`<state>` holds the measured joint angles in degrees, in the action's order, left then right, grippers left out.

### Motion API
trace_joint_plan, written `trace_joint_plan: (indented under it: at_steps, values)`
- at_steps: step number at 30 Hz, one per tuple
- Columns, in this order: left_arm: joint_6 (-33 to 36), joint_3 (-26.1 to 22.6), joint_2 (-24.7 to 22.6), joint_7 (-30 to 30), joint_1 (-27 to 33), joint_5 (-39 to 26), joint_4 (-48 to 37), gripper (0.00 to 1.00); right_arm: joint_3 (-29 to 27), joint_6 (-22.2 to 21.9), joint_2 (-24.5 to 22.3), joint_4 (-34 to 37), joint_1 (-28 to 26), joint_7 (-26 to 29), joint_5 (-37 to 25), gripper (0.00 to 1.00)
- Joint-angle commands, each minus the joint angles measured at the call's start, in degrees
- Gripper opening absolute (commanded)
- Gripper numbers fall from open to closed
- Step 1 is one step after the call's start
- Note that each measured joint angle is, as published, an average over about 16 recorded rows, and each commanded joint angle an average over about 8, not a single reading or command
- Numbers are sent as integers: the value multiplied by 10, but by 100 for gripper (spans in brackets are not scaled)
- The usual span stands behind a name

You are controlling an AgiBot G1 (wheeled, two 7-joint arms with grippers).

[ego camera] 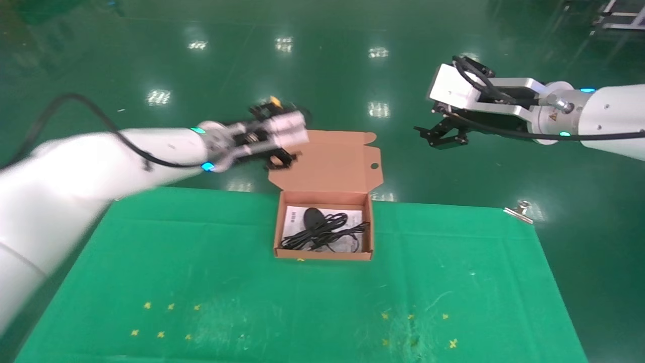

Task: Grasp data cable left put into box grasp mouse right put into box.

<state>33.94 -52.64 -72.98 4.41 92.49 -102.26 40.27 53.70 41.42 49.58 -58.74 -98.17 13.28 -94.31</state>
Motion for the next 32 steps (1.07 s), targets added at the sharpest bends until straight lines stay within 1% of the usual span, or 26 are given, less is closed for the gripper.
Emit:
trace_joint_plan:
  at_steps: [1, 29, 32]
  values:
    - [7, 8, 8, 3, -3, 12, 4, 100, -4, 6, -1, -3, 2, 0, 3, 100]
    - [266, 190, 196, 34, -158, 312, 171, 100, -189, 222, -72, -75, 183, -13, 262, 100]
    - [280, 199, 206, 35, -167, 328, 180, 100, -199, 234, -76, -79, 192, -13, 275, 100]
